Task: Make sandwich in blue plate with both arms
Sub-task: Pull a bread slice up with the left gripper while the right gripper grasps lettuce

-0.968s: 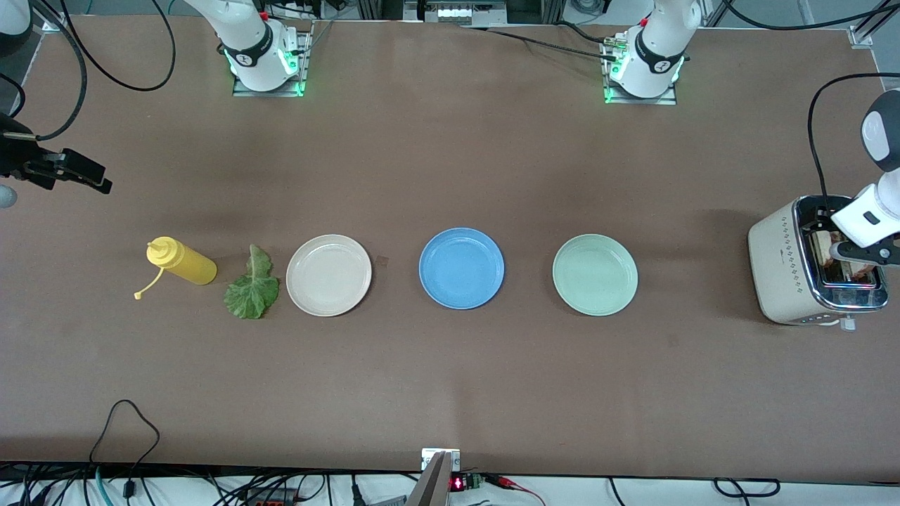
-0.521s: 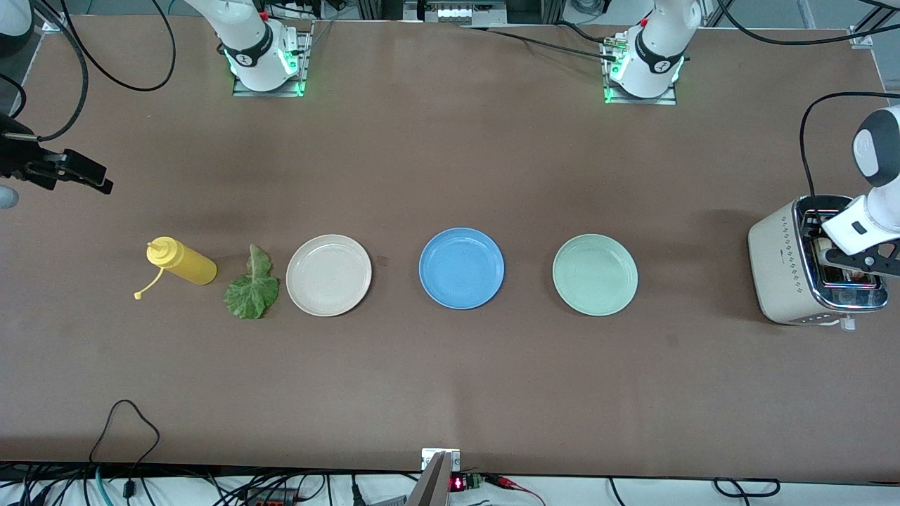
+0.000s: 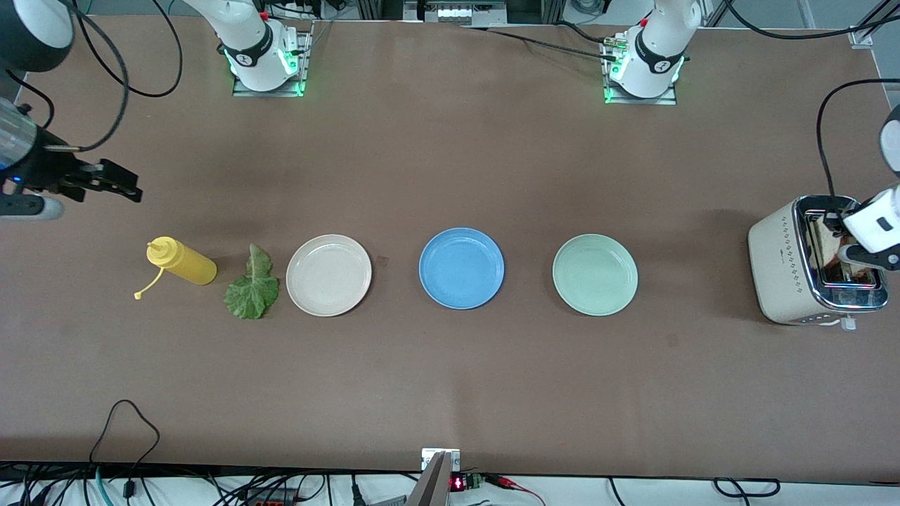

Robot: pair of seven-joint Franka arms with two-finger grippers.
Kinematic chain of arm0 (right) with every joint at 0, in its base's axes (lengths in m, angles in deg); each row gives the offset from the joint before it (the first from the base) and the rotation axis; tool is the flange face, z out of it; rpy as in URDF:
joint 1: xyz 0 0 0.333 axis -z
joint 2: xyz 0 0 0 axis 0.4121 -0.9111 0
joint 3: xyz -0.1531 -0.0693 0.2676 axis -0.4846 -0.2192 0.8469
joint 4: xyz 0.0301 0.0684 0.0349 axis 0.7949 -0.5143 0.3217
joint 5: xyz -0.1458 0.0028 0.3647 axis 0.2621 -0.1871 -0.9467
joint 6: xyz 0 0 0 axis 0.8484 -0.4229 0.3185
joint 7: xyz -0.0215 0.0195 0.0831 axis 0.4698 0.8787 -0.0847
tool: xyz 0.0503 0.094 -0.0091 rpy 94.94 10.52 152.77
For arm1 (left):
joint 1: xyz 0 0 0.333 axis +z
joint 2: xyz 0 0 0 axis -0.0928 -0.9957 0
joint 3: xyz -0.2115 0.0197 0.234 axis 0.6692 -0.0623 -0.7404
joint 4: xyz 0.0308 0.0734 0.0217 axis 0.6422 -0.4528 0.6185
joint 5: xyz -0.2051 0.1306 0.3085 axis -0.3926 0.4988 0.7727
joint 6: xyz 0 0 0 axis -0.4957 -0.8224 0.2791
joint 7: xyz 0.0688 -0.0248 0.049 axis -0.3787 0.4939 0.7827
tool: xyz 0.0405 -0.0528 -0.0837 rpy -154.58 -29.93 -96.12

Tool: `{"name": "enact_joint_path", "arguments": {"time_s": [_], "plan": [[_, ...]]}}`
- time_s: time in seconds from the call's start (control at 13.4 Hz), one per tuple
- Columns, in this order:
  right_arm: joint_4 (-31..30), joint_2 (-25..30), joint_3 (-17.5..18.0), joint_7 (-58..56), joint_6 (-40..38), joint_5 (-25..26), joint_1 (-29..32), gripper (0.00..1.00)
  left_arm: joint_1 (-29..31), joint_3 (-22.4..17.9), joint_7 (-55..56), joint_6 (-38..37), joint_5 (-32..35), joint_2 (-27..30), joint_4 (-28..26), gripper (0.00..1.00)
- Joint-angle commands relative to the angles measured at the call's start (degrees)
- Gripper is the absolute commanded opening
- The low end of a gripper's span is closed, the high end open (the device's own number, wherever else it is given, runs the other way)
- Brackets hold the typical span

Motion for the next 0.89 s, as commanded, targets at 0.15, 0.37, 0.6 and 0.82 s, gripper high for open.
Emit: {"name": "enact_joint_path", "arguments": {"time_s": [0.15, 0.37, 0.6, 0.82], "plan": [[2.17, -10.40, -0.27, 4.43, 8.58, 0.01, -8.24, 1.00, -0.20, 12.85, -0.17, -19.42, 1.01, 0.26, 11.45, 0.01], [2.09, -18.93, -0.36, 4.52, 15.70, -0.26, -7.90, 1.00, -0.29, 18.42, 1.59, -22.44, -2.83, -0.44, 11.99, 0.01], [2.00, -24.13, -0.53, 4.43, 22.64, 0.09, -7.46, 1.00, 0.15, 18.52, 2.03, -22.79, -23.44, -5.87, 11.20, 0.01], [1.65, -29.66, -0.54, 4.52, 28.27, -0.25, -5.79, 1.00, -0.81, 18.78, 3.00, -20.08, -40.32, -10.89, 10.15, 0.01]]}}
